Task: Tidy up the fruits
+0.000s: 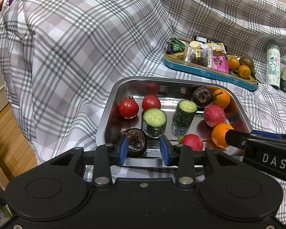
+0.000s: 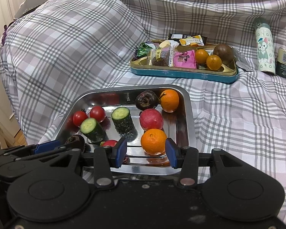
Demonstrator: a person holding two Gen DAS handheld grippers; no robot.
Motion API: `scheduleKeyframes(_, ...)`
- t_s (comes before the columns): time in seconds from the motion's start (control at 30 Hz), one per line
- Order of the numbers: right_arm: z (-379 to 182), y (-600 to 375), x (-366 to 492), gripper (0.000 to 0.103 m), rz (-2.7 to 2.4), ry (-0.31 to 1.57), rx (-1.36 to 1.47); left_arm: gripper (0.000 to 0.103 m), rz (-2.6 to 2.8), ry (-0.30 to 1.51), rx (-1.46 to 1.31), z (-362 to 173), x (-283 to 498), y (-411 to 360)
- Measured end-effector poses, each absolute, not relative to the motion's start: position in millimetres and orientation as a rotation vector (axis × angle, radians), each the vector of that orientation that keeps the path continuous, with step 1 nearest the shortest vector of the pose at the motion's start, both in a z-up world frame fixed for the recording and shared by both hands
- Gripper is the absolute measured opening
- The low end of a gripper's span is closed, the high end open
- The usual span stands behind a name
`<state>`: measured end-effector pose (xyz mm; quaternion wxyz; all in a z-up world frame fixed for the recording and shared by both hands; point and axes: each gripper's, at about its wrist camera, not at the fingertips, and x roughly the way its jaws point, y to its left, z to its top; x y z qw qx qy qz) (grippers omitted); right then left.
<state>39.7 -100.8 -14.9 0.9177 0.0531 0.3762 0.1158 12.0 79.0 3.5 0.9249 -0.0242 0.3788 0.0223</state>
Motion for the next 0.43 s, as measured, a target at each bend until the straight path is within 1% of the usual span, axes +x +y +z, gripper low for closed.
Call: scheduleKeyframes(0.43, -15.0, -100.6, 39.6, 0.048, 0.237, 0.773, 0.110, 0.046, 0.049, 0.758, -0.032, 5.5, 10.1, 76.2)
